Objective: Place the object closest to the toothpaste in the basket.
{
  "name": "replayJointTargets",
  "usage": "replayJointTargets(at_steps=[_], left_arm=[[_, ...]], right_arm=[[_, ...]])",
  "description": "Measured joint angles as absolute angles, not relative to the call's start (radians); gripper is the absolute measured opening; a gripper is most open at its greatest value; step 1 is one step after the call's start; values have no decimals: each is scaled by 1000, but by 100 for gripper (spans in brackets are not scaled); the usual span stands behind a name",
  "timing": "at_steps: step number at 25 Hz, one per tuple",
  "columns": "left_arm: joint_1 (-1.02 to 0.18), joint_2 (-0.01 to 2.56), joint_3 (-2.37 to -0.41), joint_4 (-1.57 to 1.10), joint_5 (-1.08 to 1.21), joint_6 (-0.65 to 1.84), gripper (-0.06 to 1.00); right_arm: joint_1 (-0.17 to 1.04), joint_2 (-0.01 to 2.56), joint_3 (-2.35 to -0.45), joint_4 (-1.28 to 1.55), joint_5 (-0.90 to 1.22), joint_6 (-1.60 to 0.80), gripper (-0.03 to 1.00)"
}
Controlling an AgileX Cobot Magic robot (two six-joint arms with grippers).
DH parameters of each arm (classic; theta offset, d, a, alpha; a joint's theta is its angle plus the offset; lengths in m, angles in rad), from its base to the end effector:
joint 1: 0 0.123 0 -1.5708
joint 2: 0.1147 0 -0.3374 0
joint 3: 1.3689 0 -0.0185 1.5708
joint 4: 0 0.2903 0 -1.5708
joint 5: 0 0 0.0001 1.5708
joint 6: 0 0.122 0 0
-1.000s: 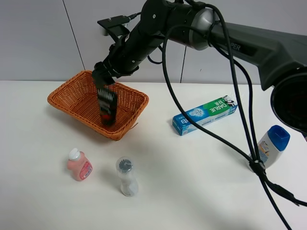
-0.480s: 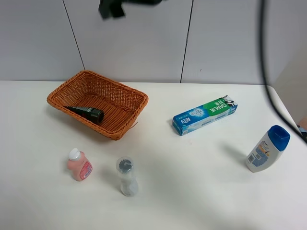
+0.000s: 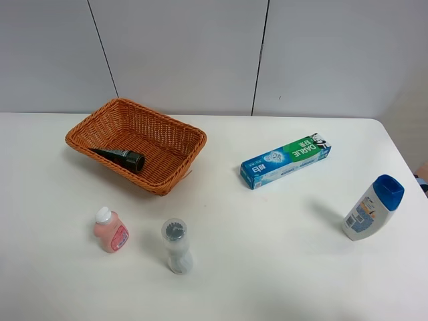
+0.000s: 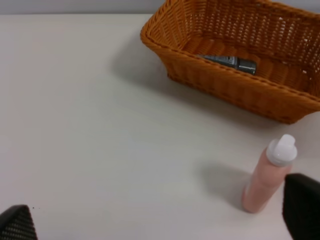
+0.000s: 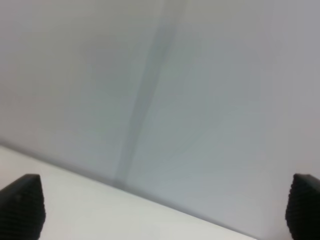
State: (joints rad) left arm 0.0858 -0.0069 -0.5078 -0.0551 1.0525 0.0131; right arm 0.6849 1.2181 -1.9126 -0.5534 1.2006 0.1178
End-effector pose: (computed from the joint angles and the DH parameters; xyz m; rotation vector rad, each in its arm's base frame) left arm 0.0035 -0.0056 0.2858 -0.0707 2.0190 -0.0030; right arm 0.2027 0.0884 0.6309 -0.4012 1.8418 -0.0967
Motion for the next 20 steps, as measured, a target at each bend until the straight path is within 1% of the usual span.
replayJointTargets(at_steps=[4,7,9,12,15,20], left_arm=[[86,-7,-508,-55,1052,13,99],[86,-7,-508,-55,1052,13,99],[86,-7,-508,-55,1052,13,99],[86,-7,-508,-55,1052,13,99],[86,-7,-508,-55,1052,13,99],[86,-7,-508,-55,1052,13,99]], right_arm=[[685,1025,-1722,-634,1214,195,96],[684,860,-1517,-647,1216,283,96],[652,740,-1366,-645,1218,349,96],[554,588,-1129,-600,1221,430,96],[427,455,-945,-486,1220,456,96],[223,275,-722,-287,1196,414,96]])
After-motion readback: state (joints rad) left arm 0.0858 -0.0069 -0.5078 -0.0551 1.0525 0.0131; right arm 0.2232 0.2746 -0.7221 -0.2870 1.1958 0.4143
